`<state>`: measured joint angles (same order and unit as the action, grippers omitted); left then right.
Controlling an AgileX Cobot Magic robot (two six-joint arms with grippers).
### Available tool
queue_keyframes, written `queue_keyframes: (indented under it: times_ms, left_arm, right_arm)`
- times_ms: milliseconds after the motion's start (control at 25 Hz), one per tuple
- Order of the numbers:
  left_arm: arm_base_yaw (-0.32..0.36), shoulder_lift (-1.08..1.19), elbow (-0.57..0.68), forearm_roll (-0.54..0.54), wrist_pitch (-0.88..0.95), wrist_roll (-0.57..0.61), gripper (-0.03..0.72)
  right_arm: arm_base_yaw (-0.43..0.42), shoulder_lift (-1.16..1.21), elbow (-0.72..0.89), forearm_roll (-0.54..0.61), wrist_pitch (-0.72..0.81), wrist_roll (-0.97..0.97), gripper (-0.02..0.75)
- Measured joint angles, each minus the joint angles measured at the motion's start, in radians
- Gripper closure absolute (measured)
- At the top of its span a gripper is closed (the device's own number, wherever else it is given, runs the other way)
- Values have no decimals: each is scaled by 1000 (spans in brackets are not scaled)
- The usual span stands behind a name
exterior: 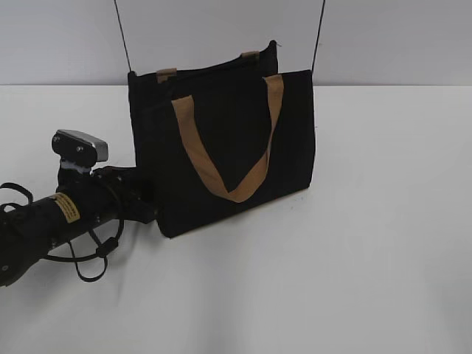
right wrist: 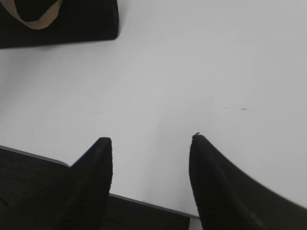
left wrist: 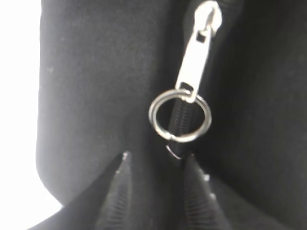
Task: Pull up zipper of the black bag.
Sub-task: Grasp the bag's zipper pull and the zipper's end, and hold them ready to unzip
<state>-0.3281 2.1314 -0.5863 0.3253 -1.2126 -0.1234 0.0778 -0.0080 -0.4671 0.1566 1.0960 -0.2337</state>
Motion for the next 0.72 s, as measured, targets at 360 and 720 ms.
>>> queue_keyframes:
  times_ms: [360,720]
  left_arm:
    - [-1,1,0,-41,0,0,493]
    - [-1,1,0,-32,0,-40,491]
  right_arm:
    - [0,0,0,0,0,0,340]
    - [0,0,0,0,0,0,340]
